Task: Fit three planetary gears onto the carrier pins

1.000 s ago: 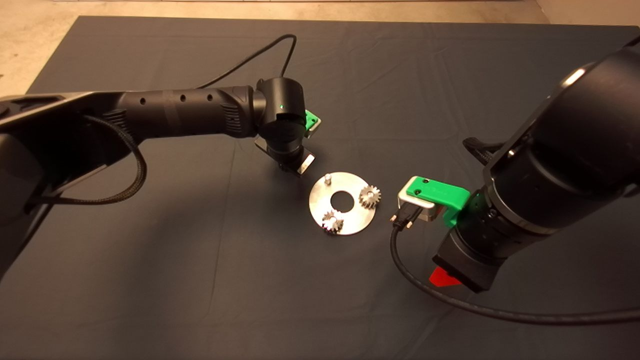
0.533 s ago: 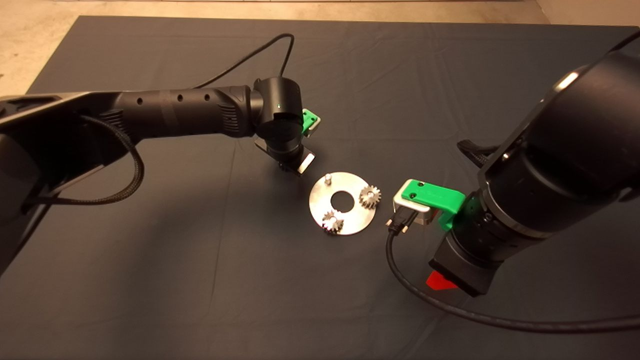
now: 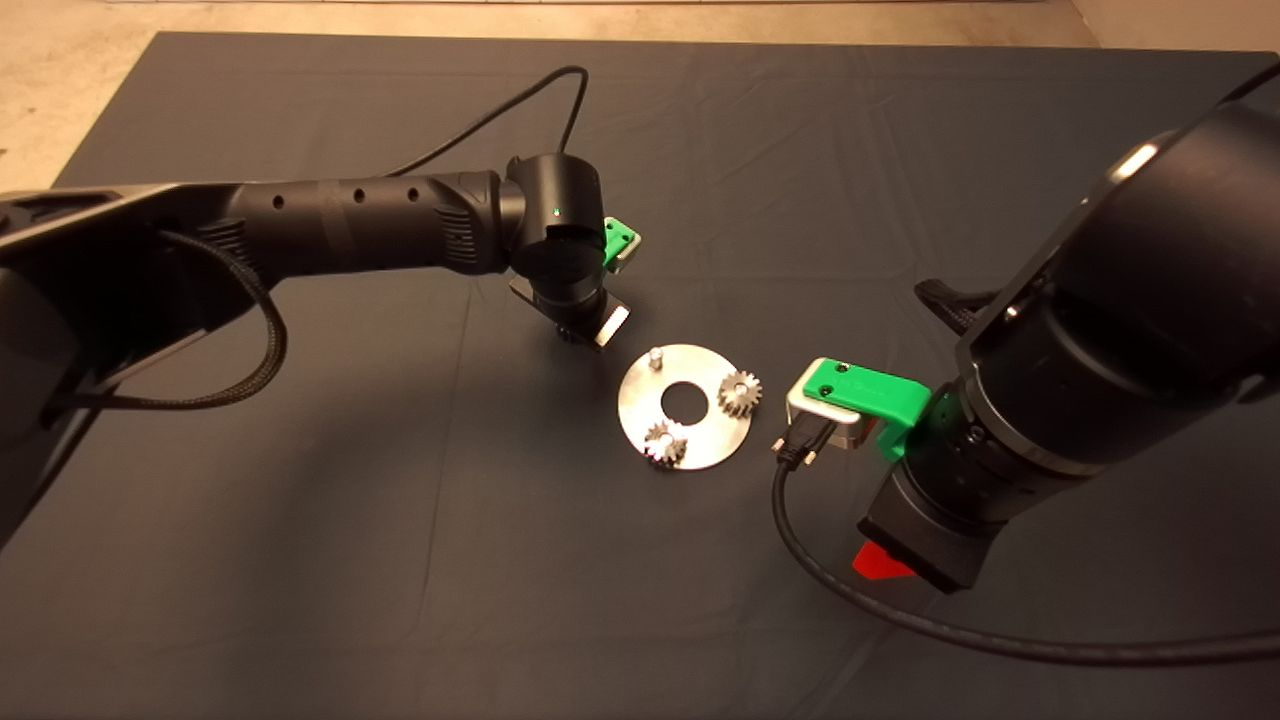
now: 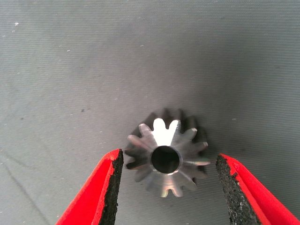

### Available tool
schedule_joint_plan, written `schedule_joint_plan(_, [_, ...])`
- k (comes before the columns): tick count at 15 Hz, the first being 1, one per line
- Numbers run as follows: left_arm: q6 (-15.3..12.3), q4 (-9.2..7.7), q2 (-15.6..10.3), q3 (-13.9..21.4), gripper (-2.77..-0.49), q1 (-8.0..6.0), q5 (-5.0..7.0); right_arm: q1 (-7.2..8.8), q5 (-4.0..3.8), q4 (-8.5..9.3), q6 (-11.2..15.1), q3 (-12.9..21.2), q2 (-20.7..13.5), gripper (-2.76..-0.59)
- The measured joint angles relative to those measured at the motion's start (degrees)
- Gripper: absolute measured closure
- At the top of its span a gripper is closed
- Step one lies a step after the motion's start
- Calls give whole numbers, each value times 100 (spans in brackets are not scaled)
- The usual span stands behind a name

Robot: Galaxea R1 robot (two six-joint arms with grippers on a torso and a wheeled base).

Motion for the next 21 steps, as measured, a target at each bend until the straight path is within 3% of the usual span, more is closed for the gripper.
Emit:
schedule_joint_plan(10, [0, -4, -33, 0, -103, -2, 0, 0, 2, -1, 0, -2, 0, -160])
schedule_joint_plan(21, [-104, -9, -55, 48, -88, -11, -77, 0, 4, 0, 2, 0, 0, -160])
